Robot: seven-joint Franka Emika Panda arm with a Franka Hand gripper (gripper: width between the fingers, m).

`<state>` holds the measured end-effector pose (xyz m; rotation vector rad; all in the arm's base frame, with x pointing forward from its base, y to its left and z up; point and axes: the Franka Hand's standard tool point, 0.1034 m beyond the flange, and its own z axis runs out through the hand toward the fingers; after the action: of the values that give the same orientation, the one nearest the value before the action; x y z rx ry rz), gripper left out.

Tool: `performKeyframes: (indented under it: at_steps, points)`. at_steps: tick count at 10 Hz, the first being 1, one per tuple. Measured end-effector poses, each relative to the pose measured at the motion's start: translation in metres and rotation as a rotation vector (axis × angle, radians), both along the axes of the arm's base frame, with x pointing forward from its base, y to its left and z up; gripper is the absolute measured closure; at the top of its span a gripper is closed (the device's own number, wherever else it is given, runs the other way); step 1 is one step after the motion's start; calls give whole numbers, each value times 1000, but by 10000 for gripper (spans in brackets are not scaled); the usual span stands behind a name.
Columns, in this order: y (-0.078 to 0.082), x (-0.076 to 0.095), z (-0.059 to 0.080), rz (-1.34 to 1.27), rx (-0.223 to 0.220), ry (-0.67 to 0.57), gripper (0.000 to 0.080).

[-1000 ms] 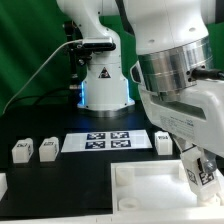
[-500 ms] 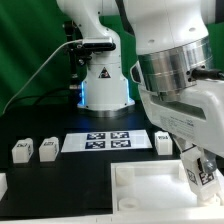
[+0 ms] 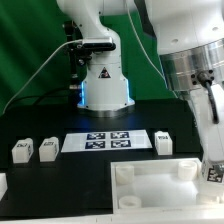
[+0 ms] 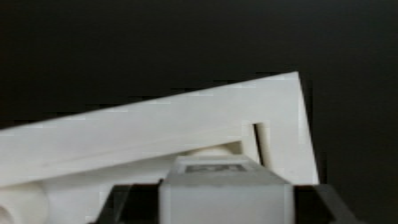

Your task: Assemble one leg

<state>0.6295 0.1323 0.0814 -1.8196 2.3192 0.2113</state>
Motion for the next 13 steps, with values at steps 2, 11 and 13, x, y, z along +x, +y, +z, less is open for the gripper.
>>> performKeyframes:
  at_steps: [2, 11, 13]
  points:
    - [0, 0, 0, 9, -1, -2, 505]
    - [-8, -9, -2, 656, -11, -33, 150]
    - [-9, -11, -2, 910, -28, -74, 150]
